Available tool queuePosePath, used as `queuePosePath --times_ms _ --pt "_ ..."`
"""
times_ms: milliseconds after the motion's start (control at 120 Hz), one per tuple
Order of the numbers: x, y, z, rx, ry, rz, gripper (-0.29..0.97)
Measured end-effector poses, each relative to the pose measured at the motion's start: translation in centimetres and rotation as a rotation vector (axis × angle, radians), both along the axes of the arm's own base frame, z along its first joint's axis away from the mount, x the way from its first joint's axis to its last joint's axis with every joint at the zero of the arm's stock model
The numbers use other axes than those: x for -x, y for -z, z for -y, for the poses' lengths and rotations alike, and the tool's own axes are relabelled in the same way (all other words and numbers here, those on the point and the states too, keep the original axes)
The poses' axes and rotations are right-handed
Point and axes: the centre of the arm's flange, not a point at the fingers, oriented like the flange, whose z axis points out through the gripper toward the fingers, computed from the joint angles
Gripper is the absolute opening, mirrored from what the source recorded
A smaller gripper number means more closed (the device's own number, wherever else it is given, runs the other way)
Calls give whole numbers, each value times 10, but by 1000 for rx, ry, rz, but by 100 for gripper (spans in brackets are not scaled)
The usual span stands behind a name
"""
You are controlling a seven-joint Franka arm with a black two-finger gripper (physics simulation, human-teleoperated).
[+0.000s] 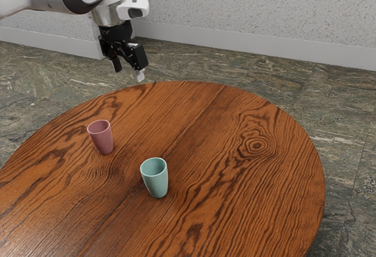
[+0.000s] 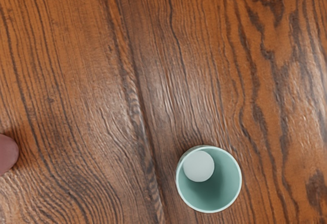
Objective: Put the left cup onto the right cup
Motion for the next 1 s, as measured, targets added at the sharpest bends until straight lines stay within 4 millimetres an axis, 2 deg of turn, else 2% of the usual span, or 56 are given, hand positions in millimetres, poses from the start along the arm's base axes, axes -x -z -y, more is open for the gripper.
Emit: queuePosePath --times_ms 408,542,750,908,1000 --pt "1 2 -7 1 2 -6 68" --pt "7 3 -11 5 -2 -15 68" --pt "22 21 -19 10 -11 -58 68" --pt "24 29 -30 0 -26 -59 68" --pt "26 44 -36 -9 -37 -78 68"
